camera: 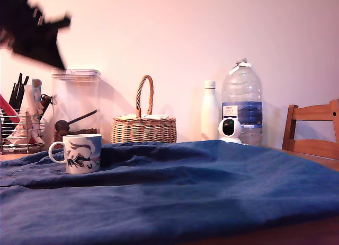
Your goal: Pick up the coffee capsules on the table and drop them inside the coffee cup
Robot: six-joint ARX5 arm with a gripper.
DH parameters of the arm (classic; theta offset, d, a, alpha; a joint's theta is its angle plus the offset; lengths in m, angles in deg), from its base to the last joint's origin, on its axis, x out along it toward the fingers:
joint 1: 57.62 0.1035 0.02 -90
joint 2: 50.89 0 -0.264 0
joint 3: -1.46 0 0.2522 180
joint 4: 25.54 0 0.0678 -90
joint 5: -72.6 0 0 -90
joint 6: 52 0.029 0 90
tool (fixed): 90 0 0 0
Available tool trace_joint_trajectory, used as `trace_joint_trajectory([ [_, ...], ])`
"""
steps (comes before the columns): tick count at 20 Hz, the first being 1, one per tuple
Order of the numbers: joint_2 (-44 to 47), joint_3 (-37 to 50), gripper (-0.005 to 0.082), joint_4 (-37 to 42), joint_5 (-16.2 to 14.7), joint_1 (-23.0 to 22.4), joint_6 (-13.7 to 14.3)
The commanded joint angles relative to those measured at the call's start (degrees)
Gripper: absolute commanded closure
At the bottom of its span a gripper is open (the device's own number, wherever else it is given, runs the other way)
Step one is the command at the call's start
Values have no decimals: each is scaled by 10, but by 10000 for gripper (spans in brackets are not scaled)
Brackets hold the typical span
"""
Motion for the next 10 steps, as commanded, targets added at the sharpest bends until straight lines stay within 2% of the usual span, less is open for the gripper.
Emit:
trace_joint_trajectory([
  [1, -30, 52, 793, 27, 4, 1, -19],
  [7, -135, 193, 793, 91, 31, 3, -19],
  [8, -152, 217, 793, 107, 31, 7, -37],
  [10, -190, 268, 793, 134, 31, 14, -44],
])
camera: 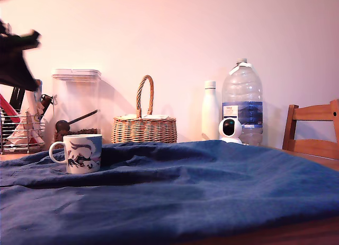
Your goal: Pick up the coffee capsules on the table and drop them inside the coffee cup
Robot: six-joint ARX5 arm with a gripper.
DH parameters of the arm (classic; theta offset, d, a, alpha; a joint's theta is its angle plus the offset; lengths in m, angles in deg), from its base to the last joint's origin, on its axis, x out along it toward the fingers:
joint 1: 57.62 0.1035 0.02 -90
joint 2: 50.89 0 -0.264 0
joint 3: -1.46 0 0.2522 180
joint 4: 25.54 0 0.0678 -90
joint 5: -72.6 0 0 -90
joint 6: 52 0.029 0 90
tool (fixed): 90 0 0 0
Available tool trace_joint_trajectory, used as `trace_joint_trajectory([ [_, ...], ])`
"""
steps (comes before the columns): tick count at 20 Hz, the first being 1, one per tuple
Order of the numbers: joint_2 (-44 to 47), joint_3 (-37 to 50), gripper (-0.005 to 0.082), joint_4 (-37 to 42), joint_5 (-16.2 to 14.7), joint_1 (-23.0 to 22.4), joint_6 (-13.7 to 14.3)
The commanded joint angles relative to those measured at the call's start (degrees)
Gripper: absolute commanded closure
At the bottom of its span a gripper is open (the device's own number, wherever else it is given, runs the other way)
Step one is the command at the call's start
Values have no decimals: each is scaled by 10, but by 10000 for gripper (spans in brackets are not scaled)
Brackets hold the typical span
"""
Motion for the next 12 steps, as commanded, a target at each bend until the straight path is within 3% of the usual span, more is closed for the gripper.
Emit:
trace_joint_trajectory([
  [1, -28, 53, 793, 13, 1, 10, -9],
  [7, -169, 167, 793, 28, -16, 30, -13],
  [8, -192, 180, 793, 26, -16, 31, -33],
  [12, -283, 201, 793, -39, -16, 32, -42],
])
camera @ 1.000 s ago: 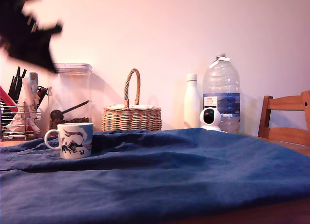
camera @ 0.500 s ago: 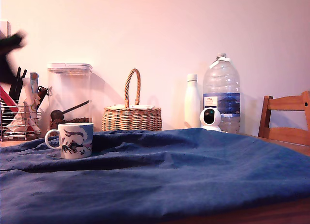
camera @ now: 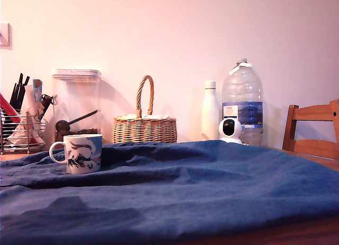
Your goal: Pick up the coffee capsules on the table and drop them inside the coffee cup
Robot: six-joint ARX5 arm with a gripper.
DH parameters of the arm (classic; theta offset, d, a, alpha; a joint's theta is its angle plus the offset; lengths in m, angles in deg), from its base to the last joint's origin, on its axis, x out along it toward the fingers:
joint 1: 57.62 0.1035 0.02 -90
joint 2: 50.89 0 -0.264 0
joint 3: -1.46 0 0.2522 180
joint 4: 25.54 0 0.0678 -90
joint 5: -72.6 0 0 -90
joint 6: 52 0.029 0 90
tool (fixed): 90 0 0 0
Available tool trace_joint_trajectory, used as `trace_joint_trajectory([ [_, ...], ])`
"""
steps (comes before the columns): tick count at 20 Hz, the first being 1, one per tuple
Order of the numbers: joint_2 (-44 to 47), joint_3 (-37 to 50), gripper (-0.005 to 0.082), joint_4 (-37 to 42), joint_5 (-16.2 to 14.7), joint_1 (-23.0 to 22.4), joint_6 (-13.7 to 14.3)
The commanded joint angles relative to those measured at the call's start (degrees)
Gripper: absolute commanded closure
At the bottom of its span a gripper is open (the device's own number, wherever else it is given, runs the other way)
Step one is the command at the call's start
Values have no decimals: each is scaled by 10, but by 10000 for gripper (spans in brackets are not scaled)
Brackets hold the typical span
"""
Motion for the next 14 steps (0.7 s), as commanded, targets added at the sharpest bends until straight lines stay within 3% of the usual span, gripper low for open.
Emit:
trace_joint_trajectory([
  [1, -31, 24, 793, -19, -1, 2, -3],
  [6, -147, 40, 793, -64, 0, 2, -16],
  [14, -238, 40, 793, -117, 2, 2, -38],
])
